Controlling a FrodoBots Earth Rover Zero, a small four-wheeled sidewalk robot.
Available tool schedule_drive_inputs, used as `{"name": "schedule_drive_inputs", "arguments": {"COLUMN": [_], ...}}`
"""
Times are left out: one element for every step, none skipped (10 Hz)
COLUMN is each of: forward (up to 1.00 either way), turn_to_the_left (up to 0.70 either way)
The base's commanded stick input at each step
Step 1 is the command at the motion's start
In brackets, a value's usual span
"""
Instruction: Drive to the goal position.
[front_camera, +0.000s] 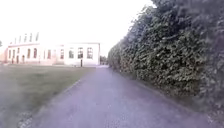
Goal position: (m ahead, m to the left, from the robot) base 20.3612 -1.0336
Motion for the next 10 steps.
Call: {"name": "schedule_drive_inputs", "arguments": {"forward": [0.5,0.5,0.5,0.5,0.5,0.5,0.5,0.5,0.5,0.5], "turn_to_the_left": [0.5,0.48,0.0,0.0,0.0,0.0,0.0,0.0,0.0,0.0]}}
